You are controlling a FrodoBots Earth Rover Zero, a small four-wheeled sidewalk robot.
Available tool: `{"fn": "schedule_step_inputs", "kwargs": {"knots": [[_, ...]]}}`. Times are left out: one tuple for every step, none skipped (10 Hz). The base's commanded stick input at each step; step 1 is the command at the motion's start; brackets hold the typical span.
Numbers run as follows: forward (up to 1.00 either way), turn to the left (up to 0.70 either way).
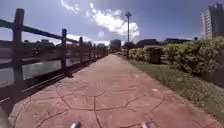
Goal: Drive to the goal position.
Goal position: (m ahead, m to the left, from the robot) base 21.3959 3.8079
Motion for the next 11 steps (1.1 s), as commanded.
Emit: {"fn": "schedule_step_inputs", "kwargs": {"knots": [[0.85, 0.0], [0.85, 0.0], [0.85, 0.0], [0.85, 0.0], [0.85, 0.0], [0.85, 0.0], [0.85, 0.0], [0.85, 0.0], [0.85, 0.0], [0.85, 0.0], [0.85, 0.0]]}}
